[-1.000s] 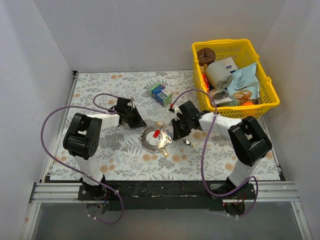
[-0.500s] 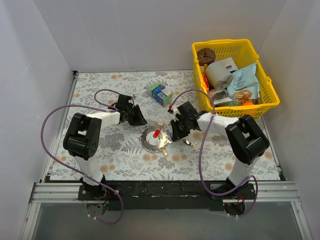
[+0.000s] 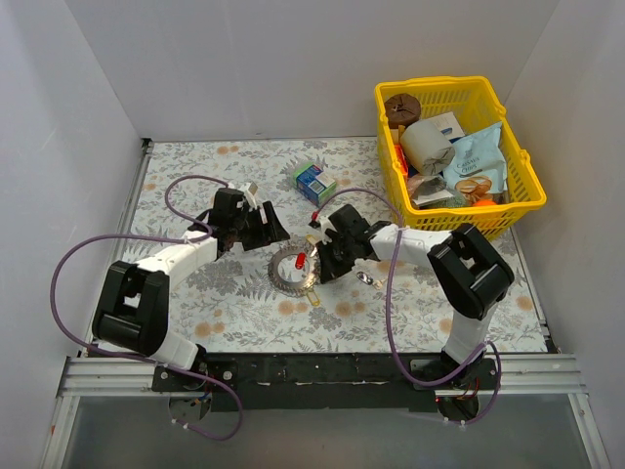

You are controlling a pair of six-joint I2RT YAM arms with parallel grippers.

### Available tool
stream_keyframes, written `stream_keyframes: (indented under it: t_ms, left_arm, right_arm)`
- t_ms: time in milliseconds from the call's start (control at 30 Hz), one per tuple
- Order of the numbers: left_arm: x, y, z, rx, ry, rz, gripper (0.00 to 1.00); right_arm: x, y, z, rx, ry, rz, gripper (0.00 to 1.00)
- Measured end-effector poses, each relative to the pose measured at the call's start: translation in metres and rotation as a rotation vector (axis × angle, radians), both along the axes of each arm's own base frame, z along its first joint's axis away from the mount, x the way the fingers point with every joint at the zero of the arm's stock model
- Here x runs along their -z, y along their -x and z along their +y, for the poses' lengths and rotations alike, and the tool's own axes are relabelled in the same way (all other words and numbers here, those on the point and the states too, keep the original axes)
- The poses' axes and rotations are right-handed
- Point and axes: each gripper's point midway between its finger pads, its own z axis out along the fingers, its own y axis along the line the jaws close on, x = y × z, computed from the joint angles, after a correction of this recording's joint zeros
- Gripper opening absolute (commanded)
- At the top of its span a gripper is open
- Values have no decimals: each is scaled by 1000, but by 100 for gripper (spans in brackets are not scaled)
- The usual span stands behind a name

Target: Put the keys on the keyring

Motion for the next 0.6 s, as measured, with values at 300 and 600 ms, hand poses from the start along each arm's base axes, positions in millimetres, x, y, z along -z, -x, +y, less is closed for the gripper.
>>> stream_keyframes:
  t_ms: [300,600]
  left_arm:
    - [0,10,-9,76,23,-11,64]
    - [-4,33,-48,243,14,-69,56]
  right_arm:
    - [-2,2,-5,5,39,-26,8]
    - [-55,-46,-45,158,-70,-96,9]
